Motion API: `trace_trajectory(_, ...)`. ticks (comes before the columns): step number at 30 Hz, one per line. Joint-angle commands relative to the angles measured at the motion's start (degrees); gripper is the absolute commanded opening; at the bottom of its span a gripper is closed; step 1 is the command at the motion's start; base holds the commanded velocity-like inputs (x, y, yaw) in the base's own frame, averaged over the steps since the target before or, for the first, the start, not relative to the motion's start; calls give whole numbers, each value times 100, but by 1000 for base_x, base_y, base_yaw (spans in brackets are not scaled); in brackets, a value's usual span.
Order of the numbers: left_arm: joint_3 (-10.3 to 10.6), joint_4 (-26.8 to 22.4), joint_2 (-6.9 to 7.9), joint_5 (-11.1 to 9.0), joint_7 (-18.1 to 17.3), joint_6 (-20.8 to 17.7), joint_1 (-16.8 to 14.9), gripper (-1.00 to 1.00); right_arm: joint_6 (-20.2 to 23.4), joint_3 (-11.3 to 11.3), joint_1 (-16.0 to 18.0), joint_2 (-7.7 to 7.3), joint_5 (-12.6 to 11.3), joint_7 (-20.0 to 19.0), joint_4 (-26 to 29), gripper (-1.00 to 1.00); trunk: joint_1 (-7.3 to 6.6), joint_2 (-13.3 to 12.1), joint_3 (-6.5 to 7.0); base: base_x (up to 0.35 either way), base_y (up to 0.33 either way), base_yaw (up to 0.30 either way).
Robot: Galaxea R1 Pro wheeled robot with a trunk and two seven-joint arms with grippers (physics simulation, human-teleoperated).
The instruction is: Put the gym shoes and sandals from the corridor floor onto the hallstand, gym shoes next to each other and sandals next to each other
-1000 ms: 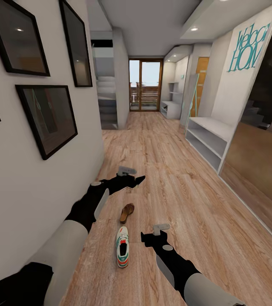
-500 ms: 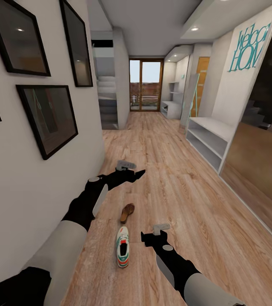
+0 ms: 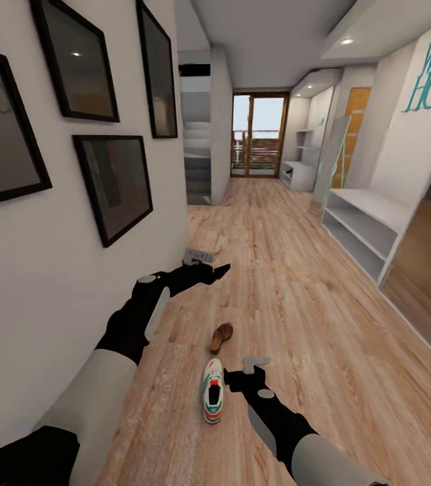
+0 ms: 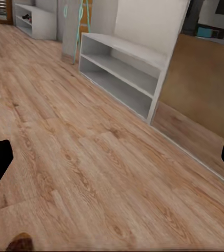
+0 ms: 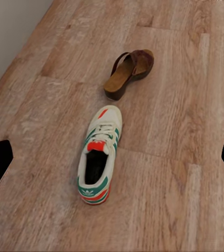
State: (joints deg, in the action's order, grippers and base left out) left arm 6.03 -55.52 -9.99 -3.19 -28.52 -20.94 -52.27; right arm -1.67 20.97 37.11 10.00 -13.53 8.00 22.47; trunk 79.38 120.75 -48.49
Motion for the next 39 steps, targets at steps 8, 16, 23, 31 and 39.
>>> trace_trajectory(8, -7, 64, -1, -40, 26, -363, -269, 100, -17, 41, 6, 0, -53, 41, -6, 100, -1, 2, -5, 0, 0, 276)
trace_trajectory(16, -21, 496, -1, -818, 36, -931, -1024, 100, -17, 43, 6, 0, -53, 39, -6, 100, -1, 2, -5, 0, 0, 72)
trace_trajectory(23, -8, 948, -1, -1337, 25, -961, -1306, 100, -17, 41, 6, 0, -53, 42, -6, 100, -1, 2, -5, 0, 0, 5)
trace_trajectory(31, 265, 1006, -1, -1438, 5, -957, -1226, 100, -17, 41, 6, 0, -53, 41, -6, 100, -1, 2, -5, 0, 0, 0)
trace_trajectory(39, 327, 1007, -1, -1456, -9, -956, -1216, 100, -17, 43, 6, 0, -53, 44, -6, 100, -1, 2, -5, 24, 0, 0)
